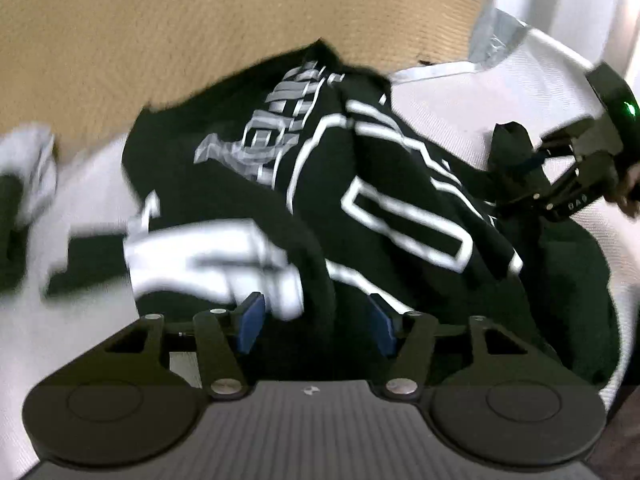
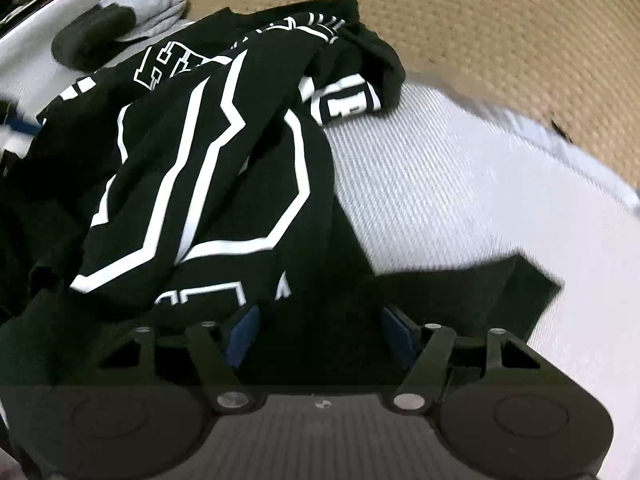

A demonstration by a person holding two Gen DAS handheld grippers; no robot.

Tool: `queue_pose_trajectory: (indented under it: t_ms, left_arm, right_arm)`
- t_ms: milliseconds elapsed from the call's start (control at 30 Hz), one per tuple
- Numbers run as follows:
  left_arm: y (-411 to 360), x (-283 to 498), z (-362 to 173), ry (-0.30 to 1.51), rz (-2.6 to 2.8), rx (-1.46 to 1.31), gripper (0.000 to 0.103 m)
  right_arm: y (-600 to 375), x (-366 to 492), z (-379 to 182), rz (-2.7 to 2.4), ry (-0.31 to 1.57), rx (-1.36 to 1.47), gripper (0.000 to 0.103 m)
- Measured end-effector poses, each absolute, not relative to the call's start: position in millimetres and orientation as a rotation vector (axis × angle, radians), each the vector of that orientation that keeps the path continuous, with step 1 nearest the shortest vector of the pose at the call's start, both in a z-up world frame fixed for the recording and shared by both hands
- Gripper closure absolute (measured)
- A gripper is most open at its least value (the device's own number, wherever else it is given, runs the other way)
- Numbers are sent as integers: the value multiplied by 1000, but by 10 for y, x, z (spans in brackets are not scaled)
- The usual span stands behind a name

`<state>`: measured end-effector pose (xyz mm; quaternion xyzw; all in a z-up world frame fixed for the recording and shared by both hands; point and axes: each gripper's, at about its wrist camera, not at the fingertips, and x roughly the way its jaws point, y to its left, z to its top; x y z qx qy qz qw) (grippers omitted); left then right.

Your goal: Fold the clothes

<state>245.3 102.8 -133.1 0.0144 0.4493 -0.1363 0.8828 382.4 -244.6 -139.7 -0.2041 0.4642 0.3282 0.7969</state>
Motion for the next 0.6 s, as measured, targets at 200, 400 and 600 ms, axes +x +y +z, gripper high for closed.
queue_pose_trajectory:
  t_ms: [200,400,600]
  left_arm:
    - [847,2084,-1474,1021,-333,-22,40]
    - [851,1804,-1431,1041,-314,-41,39]
    - [904,1688,-1378,1044,-261,13,39]
  right_arm:
    - [-2345,3504,-1462,739,1040,-466,33]
    - [-2287,3049,-1455,723,1074,-500,33]
    - [-2156,2673,-1449,735,1071,-459,32]
